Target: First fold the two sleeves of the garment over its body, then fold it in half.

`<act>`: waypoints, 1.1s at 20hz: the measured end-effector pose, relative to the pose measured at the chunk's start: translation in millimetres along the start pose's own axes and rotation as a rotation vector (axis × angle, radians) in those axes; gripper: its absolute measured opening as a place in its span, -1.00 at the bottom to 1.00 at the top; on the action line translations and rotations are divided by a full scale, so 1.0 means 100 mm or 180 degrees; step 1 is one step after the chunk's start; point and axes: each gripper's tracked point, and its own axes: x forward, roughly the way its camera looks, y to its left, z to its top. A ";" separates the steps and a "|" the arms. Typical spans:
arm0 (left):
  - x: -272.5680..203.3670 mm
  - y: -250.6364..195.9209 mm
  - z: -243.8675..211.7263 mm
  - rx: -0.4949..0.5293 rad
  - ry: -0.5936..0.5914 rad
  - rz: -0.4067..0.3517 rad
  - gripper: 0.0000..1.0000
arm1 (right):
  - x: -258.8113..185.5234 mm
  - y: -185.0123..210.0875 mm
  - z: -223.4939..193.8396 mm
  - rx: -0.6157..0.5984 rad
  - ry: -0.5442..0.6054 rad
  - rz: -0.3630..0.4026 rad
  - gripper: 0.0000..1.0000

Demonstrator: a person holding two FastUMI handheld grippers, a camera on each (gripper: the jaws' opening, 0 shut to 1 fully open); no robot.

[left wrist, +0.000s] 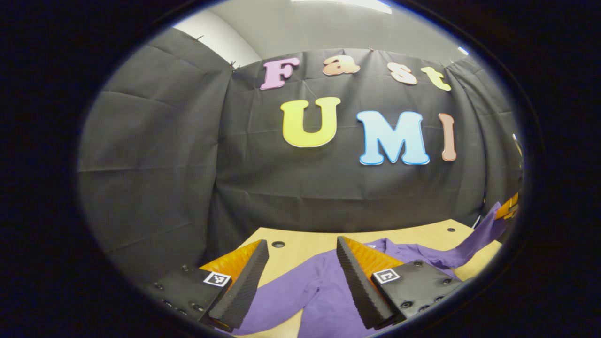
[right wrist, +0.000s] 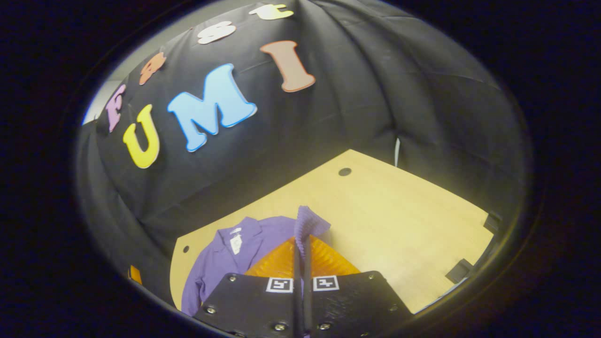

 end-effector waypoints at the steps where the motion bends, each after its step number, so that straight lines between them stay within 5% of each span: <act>1: -0.01 0.08 -0.03 -0.0009 0.0014 0.0005 0.92 | -0.03 0.17 -0.04 -0.0108 0.0007 0.0059 -0.98; 9: -0.05 0.68 -0.11 0.0010 -0.0028 0.0058 0.92 | -0.22 1.32 -0.74 -0.0835 0.0252 0.0589 -0.98; 22: -0.13 1.04 -0.63 -0.0120 0.0222 0.0278 0.92 | -0.26 1.84 -2.24 -0.2056 0.0920 0.1106 -0.98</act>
